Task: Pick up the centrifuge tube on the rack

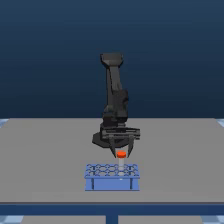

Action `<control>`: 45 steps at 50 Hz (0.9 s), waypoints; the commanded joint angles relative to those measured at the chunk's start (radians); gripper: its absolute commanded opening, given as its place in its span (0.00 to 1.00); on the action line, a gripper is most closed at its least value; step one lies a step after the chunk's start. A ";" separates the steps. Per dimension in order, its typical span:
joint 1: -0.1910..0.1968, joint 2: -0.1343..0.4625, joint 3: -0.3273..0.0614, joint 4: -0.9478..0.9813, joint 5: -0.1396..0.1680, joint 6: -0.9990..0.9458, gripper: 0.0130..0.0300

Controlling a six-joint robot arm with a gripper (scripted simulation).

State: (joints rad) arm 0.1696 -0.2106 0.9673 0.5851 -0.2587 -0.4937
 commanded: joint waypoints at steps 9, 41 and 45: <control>0.000 0.012 0.006 -0.037 -0.026 0.049 1.00; 0.000 0.013 0.006 -0.039 -0.026 0.051 0.00; 0.000 0.013 0.006 -0.038 -0.026 0.050 0.00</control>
State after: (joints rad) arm 0.1691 -0.1978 0.9737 0.5467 -0.2848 -0.4434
